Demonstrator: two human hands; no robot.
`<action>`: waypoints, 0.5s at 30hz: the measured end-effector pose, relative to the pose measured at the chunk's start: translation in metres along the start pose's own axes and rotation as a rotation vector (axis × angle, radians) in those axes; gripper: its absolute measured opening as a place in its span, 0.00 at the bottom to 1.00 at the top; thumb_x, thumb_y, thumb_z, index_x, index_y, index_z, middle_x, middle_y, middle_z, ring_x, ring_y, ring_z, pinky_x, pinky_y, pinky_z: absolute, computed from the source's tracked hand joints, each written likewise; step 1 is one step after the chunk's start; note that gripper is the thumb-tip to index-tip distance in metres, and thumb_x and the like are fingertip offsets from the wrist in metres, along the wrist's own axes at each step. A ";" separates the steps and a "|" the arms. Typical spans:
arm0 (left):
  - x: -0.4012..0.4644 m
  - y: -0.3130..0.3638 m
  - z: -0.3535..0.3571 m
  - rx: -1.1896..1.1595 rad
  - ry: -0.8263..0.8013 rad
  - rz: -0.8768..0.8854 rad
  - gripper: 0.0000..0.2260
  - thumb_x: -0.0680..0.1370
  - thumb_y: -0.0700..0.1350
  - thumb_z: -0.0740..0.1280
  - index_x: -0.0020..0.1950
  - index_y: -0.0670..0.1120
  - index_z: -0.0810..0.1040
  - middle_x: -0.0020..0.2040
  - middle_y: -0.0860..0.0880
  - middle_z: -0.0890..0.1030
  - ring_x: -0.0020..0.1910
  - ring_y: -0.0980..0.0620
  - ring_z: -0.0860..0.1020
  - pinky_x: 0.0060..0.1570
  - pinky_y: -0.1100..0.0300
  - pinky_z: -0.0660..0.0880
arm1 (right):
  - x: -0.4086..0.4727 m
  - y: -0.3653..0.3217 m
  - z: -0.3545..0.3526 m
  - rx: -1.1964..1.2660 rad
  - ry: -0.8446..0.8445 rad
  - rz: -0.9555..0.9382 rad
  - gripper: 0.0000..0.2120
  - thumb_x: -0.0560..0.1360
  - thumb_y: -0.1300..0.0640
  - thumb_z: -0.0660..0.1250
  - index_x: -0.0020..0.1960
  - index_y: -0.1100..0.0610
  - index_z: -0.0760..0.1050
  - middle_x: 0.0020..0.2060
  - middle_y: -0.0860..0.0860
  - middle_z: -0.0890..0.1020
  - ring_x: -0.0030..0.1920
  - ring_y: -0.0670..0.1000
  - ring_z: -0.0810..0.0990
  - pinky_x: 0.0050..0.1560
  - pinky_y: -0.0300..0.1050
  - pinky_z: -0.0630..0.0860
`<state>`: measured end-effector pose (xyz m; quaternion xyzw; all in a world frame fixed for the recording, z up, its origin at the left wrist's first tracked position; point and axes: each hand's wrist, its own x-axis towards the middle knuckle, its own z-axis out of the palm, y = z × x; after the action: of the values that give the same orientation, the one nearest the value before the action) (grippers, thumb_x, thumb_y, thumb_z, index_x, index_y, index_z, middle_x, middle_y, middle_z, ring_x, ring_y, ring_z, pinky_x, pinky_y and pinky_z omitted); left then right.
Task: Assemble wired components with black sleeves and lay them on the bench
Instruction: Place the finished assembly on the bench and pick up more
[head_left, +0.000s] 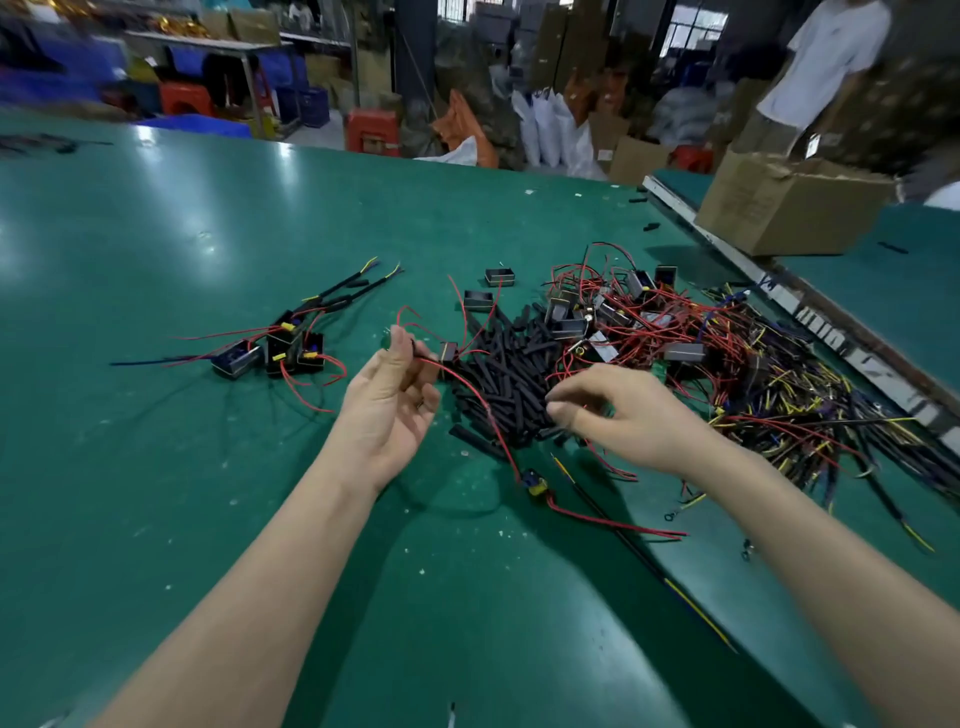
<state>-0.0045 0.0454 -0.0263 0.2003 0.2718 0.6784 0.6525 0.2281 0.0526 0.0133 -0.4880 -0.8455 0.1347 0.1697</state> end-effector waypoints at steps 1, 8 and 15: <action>0.001 -0.001 -0.001 0.036 -0.012 0.008 0.12 0.64 0.52 0.70 0.41 0.49 0.72 0.34 0.55 0.80 0.29 0.61 0.76 0.26 0.70 0.70 | 0.012 0.003 0.001 -0.032 0.054 0.013 0.09 0.77 0.50 0.65 0.53 0.52 0.81 0.46 0.48 0.81 0.50 0.49 0.78 0.52 0.44 0.73; 0.006 -0.009 -0.005 0.084 -0.020 0.002 0.12 0.68 0.42 0.68 0.51 0.44 0.78 0.39 0.51 0.84 0.33 0.60 0.79 0.29 0.71 0.71 | 0.095 0.034 0.006 -0.199 0.279 0.194 0.13 0.78 0.57 0.60 0.57 0.57 0.81 0.58 0.56 0.78 0.60 0.59 0.72 0.62 0.55 0.70; 0.011 -0.005 -0.010 0.104 -0.032 -0.032 0.12 0.67 0.43 0.70 0.49 0.45 0.80 0.41 0.51 0.84 0.36 0.60 0.81 0.33 0.71 0.75 | 0.142 0.062 0.004 -0.603 -0.016 0.300 0.18 0.80 0.53 0.54 0.65 0.50 0.75 0.73 0.45 0.65 0.69 0.57 0.58 0.65 0.55 0.57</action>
<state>-0.0075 0.0557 -0.0379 0.2406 0.2994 0.6497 0.6561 0.2083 0.2058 0.0072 -0.6340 -0.7675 -0.0942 -0.0109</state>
